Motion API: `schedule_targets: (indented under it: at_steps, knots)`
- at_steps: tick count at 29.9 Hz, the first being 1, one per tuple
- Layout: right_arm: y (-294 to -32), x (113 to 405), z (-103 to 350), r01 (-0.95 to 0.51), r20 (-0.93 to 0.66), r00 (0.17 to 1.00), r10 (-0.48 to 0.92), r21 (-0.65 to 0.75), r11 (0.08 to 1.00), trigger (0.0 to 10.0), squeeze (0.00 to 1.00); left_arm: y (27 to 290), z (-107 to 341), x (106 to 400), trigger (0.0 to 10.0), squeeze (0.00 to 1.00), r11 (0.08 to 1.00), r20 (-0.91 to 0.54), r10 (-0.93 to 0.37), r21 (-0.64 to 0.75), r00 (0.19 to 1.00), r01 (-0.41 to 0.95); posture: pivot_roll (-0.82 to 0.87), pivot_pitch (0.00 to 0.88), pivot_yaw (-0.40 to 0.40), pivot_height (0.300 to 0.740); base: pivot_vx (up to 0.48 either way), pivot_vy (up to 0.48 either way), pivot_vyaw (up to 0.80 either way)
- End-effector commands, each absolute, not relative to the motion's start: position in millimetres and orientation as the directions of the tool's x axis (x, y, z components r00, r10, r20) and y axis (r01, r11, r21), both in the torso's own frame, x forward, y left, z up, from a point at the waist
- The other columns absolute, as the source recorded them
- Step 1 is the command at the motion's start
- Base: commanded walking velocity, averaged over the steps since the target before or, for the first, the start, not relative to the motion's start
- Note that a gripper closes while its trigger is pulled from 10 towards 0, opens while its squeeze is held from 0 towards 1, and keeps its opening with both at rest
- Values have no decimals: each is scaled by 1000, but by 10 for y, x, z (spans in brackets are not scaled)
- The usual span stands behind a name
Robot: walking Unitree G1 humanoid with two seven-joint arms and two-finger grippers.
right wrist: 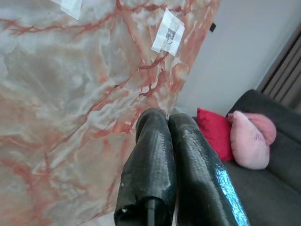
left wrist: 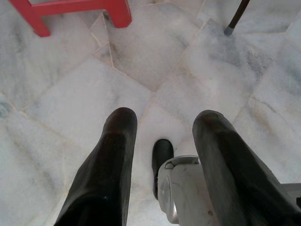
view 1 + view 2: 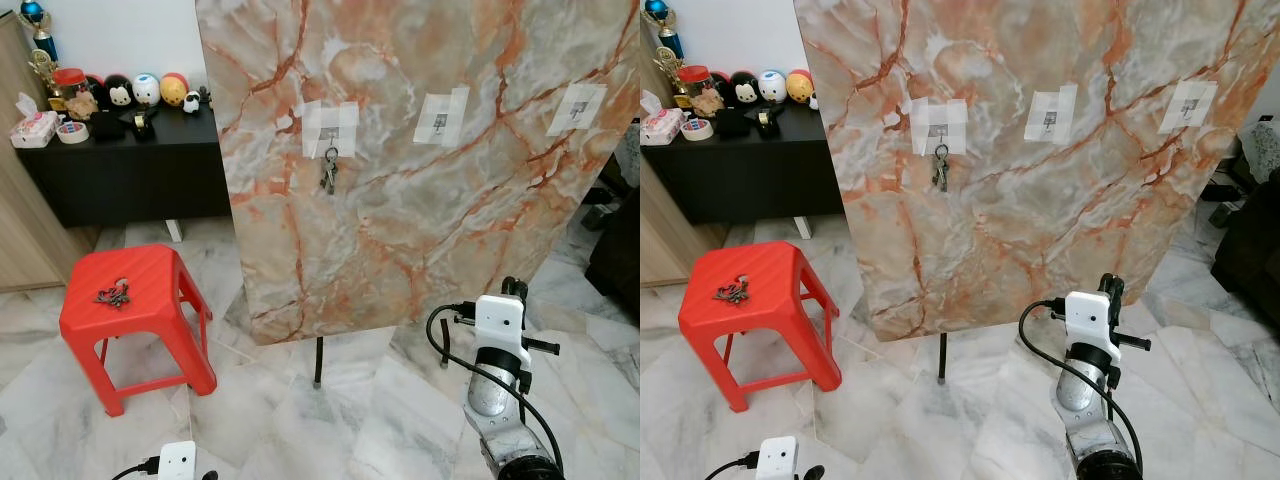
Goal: Hang keys on a hook
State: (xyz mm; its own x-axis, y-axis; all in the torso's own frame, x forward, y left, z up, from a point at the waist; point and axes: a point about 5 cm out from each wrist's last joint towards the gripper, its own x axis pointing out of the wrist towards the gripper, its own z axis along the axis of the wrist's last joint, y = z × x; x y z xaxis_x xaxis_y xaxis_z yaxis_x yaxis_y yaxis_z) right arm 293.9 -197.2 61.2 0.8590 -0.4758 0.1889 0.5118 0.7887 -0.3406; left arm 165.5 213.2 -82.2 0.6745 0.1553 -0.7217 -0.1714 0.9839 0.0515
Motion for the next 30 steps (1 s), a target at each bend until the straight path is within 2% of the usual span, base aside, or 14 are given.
schedule_targets:
  at_steps: [1, 10, 12, 16, 18, 24, 30]
  knots:
    - [-1995, 2922, 582, 516, 149, 857, -494, -280, 810, 10000, 0, 2112, -823, 1661, 10000, 0, 986, -722, 143, 43, 677, -161, 33, 0, -80, 740, 0, 0, 0]
    - [-1922, 2884, 467, 475, 72, 878, -474, -250, 843, 10000, 0, 2102, -820, 1669, 10000, 0, 986, -719, 140, 41, 681, -160, 33, 0, -76, 740, 0, 0, 0]
    - [-1930, 2876, 342, 465, -59, 875, -480, -176, 868, 10000, 0, 2100, -814, 1685, 10000, 0, 986, -717, 141, 41, 683, -161, 35, 0, -80, 740, 0, 0, 0]
    - [-1920, 2872, 283, 451, -118, 877, -466, -138, 882, 10000, 0, 2100, -812, 1689, 10000, 0, 986, -716, 142, 41, 683, -162, 35, 0, -80, 740, 0, 0, 0]
    - [-1925, 2817, 162, 483, -229, 850, -474, -19, 876, 10000, 0, 2101, -811, 1693, 10000, 0, 985, -716, 145, 42, 682, -166, 39, 0, -82, 740, 0, 0, 0]
    - [-1912, 2797, 130, 489, -259, 848, -461, 51, 871, 10000, 0, 2108, -815, 1683, 10000, 0, 984, -718, 150, 40, 679, -175, 40, 0, -84, 740, 0, 0, 0]
    - [-1891, 2828, 147, 470, -258, 860, -439, 67, 880, 10000, 0, 2110, -818, 1671, 10000, 0, 984, -719, 148, 37, 679, -175, 39, 0, -83, 740, 274, 0, 0]
